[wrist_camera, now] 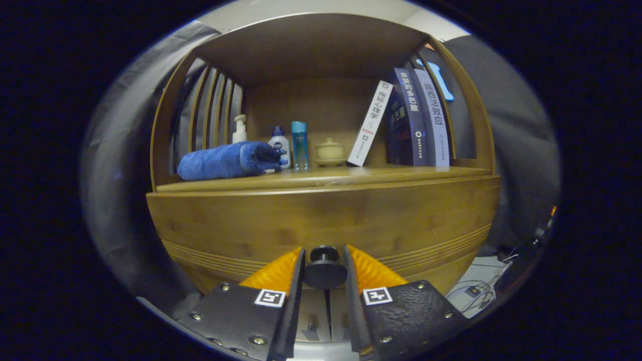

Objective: Pull open the drawer, take out the items inside it, and place them on the countertop above the cabinet.

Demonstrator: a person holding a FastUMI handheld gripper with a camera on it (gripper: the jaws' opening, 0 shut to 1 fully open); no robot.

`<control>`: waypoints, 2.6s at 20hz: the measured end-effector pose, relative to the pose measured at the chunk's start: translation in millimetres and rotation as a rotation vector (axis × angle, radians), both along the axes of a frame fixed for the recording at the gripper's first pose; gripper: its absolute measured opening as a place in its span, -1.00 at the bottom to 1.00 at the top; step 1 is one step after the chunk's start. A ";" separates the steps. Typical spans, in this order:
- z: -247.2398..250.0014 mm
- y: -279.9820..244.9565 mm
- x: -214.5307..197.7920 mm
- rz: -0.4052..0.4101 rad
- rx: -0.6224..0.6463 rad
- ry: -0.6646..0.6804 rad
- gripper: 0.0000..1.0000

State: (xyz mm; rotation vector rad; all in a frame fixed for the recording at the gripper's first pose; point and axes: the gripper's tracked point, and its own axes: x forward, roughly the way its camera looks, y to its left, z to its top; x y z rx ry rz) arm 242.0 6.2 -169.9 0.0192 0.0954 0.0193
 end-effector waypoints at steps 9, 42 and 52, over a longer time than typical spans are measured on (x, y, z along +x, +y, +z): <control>-1.5 1.7 -19.5 0.058 -0.086 -0.002 -0.53; -12.7 -18.7 -259.5 0.070 -0.155 0.153 0.42; 80.8 8.9 -203.5 0.006 -0.090 0.216 0.91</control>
